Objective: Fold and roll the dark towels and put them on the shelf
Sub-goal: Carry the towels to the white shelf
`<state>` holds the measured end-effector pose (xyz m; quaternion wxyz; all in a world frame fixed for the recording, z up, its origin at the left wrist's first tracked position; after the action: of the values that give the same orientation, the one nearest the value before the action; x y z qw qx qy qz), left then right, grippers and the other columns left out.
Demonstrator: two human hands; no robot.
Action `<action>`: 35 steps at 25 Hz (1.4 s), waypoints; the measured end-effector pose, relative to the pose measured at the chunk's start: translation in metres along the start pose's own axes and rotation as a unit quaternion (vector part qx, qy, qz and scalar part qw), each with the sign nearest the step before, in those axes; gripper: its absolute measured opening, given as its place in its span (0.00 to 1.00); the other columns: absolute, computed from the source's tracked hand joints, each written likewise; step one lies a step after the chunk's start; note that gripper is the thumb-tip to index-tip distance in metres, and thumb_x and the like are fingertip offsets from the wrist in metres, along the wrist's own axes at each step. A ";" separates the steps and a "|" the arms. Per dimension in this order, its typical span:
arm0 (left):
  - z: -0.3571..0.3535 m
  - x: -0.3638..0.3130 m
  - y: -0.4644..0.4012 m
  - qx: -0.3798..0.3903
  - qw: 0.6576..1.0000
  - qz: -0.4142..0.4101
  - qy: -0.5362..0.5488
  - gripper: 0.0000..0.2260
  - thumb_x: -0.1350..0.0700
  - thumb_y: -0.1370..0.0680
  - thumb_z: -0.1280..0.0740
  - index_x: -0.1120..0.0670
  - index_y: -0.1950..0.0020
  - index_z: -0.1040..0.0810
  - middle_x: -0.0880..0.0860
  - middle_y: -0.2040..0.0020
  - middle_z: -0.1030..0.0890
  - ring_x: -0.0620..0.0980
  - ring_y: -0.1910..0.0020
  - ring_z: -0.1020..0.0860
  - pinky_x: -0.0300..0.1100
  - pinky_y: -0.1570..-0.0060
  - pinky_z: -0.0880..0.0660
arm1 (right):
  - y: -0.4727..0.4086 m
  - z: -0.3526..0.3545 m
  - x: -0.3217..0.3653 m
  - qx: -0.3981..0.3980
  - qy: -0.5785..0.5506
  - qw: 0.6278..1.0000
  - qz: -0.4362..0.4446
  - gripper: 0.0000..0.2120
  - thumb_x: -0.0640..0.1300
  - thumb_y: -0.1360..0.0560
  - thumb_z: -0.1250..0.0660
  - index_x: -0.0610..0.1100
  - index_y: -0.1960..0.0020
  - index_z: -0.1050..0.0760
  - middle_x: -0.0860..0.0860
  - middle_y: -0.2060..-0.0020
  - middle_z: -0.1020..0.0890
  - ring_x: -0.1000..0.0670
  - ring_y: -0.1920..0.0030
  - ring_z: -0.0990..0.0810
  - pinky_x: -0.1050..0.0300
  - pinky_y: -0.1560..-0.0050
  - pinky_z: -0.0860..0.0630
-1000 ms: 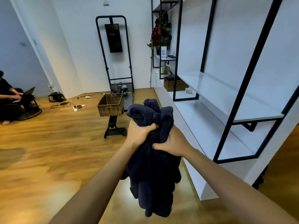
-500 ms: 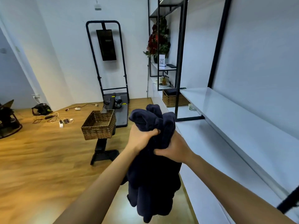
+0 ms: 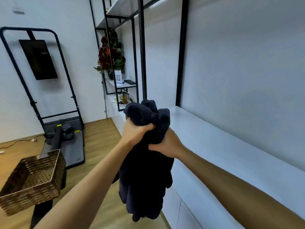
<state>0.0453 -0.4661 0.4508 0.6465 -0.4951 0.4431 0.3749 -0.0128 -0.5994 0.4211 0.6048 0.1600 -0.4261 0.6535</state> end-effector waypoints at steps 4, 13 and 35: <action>-0.044 -0.036 -0.113 0.028 0.997 -0.066 0.021 0.11 0.63 0.34 0.22 0.56 0.56 0.19 0.50 0.58 0.16 0.42 0.59 0.18 0.41 0.56 0.20 | -0.107 0.056 -0.021 -0.054 0.004 0.998 0.039 0.21 0.55 0.40 0.25 0.57 0.49 0.26 0.56 0.56 0.18 0.57 0.54 0.19 0.52 0.53 0.20; -0.138 -0.178 -0.335 0.018 0.969 -0.243 0.026 0.14 0.57 0.36 0.22 0.48 0.55 0.21 0.46 0.57 0.17 0.42 0.56 0.18 0.41 0.54 0.20 | -0.320 0.237 -0.014 -0.174 0.026 0.973 0.152 0.28 0.49 0.38 0.23 0.52 0.39 0.26 0.55 0.47 0.19 0.57 0.46 0.20 0.59 0.46 0.23; -0.399 0.246 -0.489 0.438 0.775 -0.208 -0.405 0.43 0.26 0.33 0.38 0.37 0.22 0.49 0.47 0.22 0.38 0.55 0.23 0.44 0.65 0.30 0.46 | -0.311 0.137 -0.438 -0.177 0.194 0.887 -0.380 0.40 0.74 0.35 0.35 0.52 0.32 0.37 0.52 0.40 0.26 0.49 0.43 0.23 0.52 0.45 0.23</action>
<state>0.4972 -0.9542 0.3220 0.9756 -0.0405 0.1423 0.1622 0.3285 -1.0181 0.2973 0.8955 0.0702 -0.3157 0.3058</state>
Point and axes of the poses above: each hand's wrist, its own y-axis away from the middle knuckle, its own z-axis out of the back of the hand, x = y × z, the point moved 8 cm from there along -y, towards the middle knuckle
